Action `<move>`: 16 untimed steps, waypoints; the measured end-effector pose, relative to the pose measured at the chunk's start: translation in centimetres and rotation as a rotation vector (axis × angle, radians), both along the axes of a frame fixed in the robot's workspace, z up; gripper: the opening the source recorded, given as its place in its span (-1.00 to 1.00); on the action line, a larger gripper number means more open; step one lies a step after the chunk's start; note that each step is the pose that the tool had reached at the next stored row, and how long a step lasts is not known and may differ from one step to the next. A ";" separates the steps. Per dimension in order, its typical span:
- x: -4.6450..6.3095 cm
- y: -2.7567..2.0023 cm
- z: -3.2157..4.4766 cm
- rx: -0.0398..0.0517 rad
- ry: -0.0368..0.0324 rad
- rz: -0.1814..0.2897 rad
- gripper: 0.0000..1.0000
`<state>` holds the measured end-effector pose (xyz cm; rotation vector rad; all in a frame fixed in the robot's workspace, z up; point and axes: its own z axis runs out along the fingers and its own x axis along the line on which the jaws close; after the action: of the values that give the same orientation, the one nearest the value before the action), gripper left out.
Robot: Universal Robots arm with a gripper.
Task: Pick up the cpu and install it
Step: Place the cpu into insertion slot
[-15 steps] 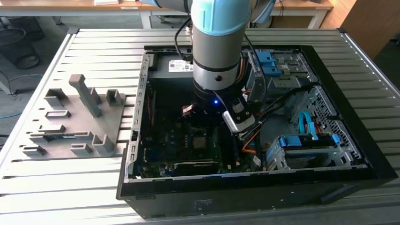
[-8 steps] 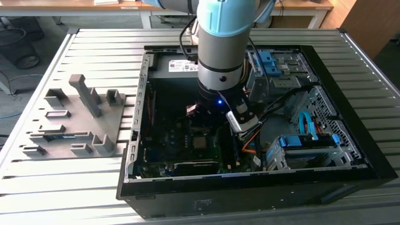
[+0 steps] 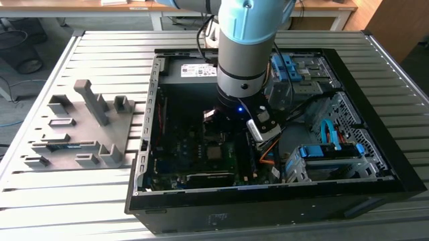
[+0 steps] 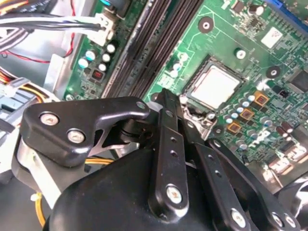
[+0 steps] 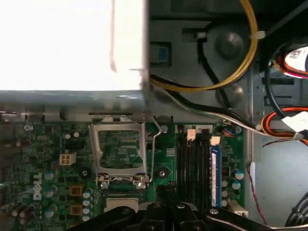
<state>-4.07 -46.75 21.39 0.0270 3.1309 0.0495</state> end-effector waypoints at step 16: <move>0.6 0.00 3.53 0.0001 0.0081 -0.003 -0.80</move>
<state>-3.51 -46.75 24.92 0.0315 3.1389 0.0496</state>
